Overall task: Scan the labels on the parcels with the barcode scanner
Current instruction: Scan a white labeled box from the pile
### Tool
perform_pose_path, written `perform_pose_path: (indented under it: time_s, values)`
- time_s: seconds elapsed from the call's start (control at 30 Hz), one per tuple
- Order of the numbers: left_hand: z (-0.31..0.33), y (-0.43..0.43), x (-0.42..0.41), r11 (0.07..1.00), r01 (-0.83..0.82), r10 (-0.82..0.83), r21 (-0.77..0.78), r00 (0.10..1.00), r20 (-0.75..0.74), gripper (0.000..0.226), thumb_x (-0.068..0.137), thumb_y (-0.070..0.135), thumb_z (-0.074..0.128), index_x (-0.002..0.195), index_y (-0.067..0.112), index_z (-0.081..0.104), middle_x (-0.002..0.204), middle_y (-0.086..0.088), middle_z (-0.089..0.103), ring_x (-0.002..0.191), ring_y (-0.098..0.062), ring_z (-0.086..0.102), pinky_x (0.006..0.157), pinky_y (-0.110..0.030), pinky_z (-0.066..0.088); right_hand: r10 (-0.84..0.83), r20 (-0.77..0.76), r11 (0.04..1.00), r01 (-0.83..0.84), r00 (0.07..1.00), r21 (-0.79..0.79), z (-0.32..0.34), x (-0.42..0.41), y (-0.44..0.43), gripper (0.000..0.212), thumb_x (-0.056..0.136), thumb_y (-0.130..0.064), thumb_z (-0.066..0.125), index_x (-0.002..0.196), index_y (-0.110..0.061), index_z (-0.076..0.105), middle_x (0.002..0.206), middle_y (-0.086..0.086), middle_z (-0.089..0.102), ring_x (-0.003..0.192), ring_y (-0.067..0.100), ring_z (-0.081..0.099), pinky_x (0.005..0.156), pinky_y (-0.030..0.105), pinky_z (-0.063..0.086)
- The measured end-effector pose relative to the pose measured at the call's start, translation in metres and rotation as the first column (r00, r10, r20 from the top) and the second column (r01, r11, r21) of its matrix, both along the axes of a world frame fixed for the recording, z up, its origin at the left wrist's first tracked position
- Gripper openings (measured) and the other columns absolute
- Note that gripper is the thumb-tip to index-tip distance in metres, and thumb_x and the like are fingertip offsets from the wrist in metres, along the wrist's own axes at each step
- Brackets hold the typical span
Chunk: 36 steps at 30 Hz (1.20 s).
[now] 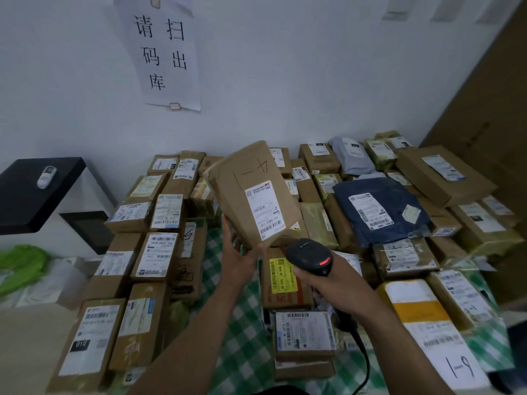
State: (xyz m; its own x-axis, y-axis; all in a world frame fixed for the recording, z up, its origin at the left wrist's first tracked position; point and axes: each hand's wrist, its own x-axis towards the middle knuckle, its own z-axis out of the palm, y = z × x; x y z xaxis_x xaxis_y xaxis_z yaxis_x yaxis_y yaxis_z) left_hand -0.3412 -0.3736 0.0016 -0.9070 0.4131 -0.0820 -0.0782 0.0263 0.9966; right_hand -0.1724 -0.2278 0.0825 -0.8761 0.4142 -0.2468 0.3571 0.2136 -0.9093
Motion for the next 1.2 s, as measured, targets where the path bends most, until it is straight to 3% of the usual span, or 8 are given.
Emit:
perform_pose_path:
  time_s: [0.3, 0.4, 0.53, 0.73, 0.83, 0.93, 1.03, 1.2]
  values:
    - [-0.002, -0.009, -0.002, 0.999, -0.046, 0.046, 0.011, 0.999, -0.013, 0.124, 0.067, 0.046, 0.093, 0.146, 0.07, 0.0, 0.149, 0.01, 0.047, 0.132, -0.01, 0.054, 0.093, -0.022, 0.053, 0.028, 0.06, 0.999, -0.029, 0.998, 0.016, 0.003, -0.005, -0.003, 0.026, 0.09, -0.045, 0.077, 0.114, -0.038, 0.069, 0.088, -0.006, 0.079, 0.078, 0.01, 0.074, 0.067, 0.024, 0.058]
    - [-0.002, -0.009, -0.004, 0.999, -0.037, 0.037, 0.006, 0.999, -0.025, 0.122, 0.071, 0.035, 0.091, 0.148, 0.063, 0.0, 0.146, 0.011, 0.047, 0.131, -0.008, 0.054, 0.088, -0.015, 0.053, 0.032, 0.043, 0.999, -0.033, 0.999, 0.028, 0.004, -0.007, -0.001, 0.026, 0.091, -0.043, 0.078, 0.115, -0.039, 0.069, 0.096, -0.006, 0.079, 0.092, 0.014, 0.074, 0.071, 0.022, 0.058]
    - [0.0, -0.009, -0.004, 0.999, -0.04, 0.04, 0.007, 0.999, -0.028, 0.121, 0.069, 0.034, 0.089, 0.148, 0.062, 0.001, 0.148, 0.009, 0.045, 0.131, -0.008, 0.053, 0.087, -0.012, 0.051, 0.047, 0.053, 0.998, -0.049, 0.997, 0.03, 0.004, -0.009, 0.0, 0.028, 0.091, -0.043, 0.077, 0.117, -0.038, 0.07, 0.096, -0.007, 0.079, 0.092, 0.018, 0.075, 0.078, 0.032, 0.06]
    - [0.004, -0.013, -0.003, 0.999, -0.034, 0.034, 0.001, 0.999, -0.013, 0.126, 0.076, 0.024, 0.09, 0.156, 0.055, -0.002, 0.147, 0.01, 0.044, 0.125, -0.001, 0.052, 0.09, -0.016, 0.051, 0.048, 0.046, 0.999, -0.047, 0.998, -0.02, 0.006, -0.013, -0.001, 0.028, 0.092, -0.034, 0.078, 0.119, -0.031, 0.069, 0.076, -0.017, 0.075, 0.065, -0.003, 0.066, 0.058, 0.016, 0.05]
    - [0.011, -0.022, 0.004, 0.997, -0.079, 0.078, -0.017, 0.996, -0.04, 0.122, 0.075, 0.029, 0.089, 0.158, 0.054, 0.002, 0.155, 0.008, 0.041, 0.133, -0.009, 0.05, 0.103, -0.03, 0.051, 0.024, 0.037, 0.999, -0.022, 0.999, -0.036, 0.002, -0.015, -0.001, 0.031, 0.091, -0.031, 0.079, 0.12, -0.028, 0.07, 0.072, -0.018, 0.07, 0.062, -0.009, 0.063, 0.056, 0.012, 0.048]
    - [0.02, -0.042, 0.011, 0.982, -0.17, 0.158, -0.081, 0.978, -0.133, 0.113, 0.076, 0.036, 0.087, 0.158, 0.054, 0.011, 0.159, 0.017, 0.033, 0.142, -0.009, 0.041, 0.113, -0.037, 0.044, 0.044, 0.059, 0.999, -0.043, 0.997, -0.018, -0.002, -0.017, -0.002, 0.034, 0.09, -0.035, 0.079, 0.122, -0.031, 0.067, 0.074, -0.021, 0.069, 0.062, -0.009, 0.063, 0.055, 0.01, 0.046]
    - [0.021, -0.071, 0.021, 0.944, -0.228, 0.199, -0.237, 0.97, -0.139, 0.111, 0.083, 0.024, 0.085, 0.161, 0.044, 0.009, 0.151, 0.018, 0.037, 0.133, -0.003, 0.039, 0.111, -0.035, 0.042, 0.082, 0.084, 0.996, -0.084, 0.993, 0.021, -0.01, -0.019, -0.004, 0.037, 0.09, -0.04, 0.078, 0.125, -0.034, 0.066, 0.072, -0.029, 0.068, 0.068, -0.013, 0.062, 0.059, 0.008, 0.044]
    - [0.007, -0.117, 0.04, 0.844, -0.081, 0.051, -0.531, 0.996, -0.071, 0.107, 0.09, 0.026, 0.079, 0.165, 0.031, 0.003, 0.153, 0.002, 0.046, 0.138, -0.021, 0.048, 0.107, -0.03, 0.041, 0.128, 0.115, 0.991, -0.13, 0.985, 0.011, -0.019, -0.026, -0.014, 0.031, 0.09, -0.043, 0.078, 0.113, -0.054, 0.059, 0.085, -0.022, 0.072, 0.078, 0.001, 0.066, 0.068, 0.021, 0.045]
